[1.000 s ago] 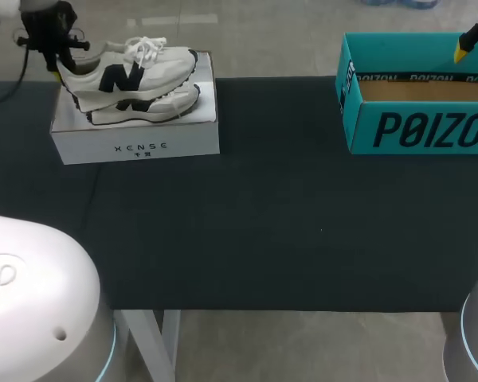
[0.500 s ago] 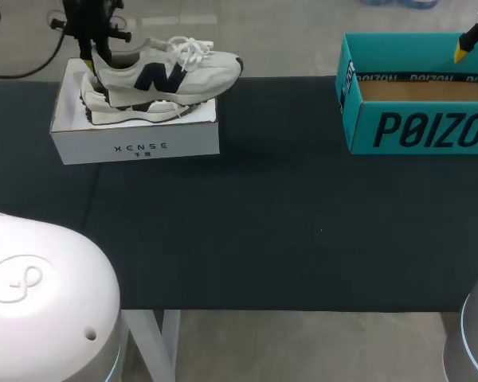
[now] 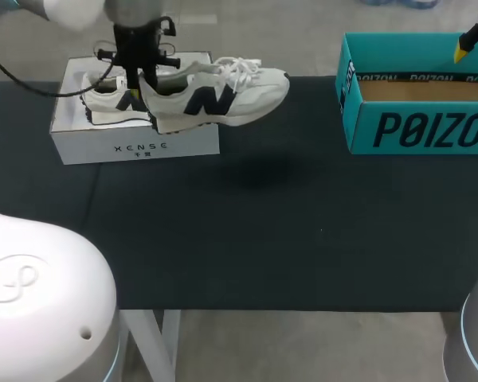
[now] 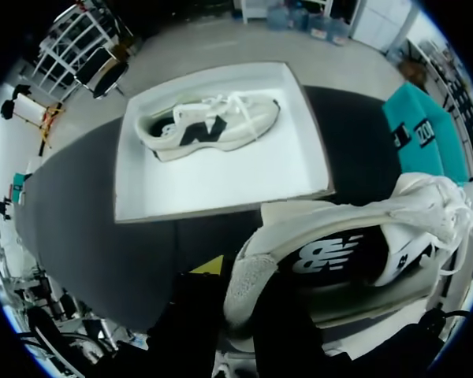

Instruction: Take the shoe out of the shoebox, open the shoe tongue, remove and reinsert the insole, then place the shoe into the shoebox

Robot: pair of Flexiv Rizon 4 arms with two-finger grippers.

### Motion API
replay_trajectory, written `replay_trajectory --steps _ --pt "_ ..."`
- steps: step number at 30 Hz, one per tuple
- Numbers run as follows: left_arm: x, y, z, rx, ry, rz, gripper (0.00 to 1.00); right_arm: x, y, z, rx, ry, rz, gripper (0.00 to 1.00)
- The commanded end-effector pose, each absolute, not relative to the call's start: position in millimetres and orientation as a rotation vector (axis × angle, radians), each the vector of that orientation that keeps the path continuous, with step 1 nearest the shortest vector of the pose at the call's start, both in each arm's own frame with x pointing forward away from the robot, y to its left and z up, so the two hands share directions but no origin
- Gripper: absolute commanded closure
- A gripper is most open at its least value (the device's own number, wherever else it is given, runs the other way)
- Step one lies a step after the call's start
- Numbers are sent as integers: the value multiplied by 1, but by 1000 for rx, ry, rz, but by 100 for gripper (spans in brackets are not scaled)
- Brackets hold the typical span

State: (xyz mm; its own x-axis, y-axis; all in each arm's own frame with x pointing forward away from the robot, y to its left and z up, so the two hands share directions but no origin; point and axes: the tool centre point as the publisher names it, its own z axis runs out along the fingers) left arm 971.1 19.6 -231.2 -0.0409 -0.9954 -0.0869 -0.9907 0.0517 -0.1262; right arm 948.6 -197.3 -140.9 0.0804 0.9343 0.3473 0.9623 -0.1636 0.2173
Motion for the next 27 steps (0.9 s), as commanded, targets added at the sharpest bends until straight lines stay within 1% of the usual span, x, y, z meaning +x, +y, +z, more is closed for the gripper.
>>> replay_trajectory --steps 1,8,16,27 --pt "965 -5 -253 -2069 2155 -73 100 949 -197 -141 -2260 -1987 -634 0" --pt "951 -44 -291 -2072 2187 -54 100 949 -197 -141 -2260 -1987 -634 0" --pt "933 -82 -317 -1978 2292 36 100 949 -197 -141 -2260 -1987 -634 0" --pt "900 -97 -340 -2017 2281 89 100 949 -197 -141 -2260 -1987 -634 0"
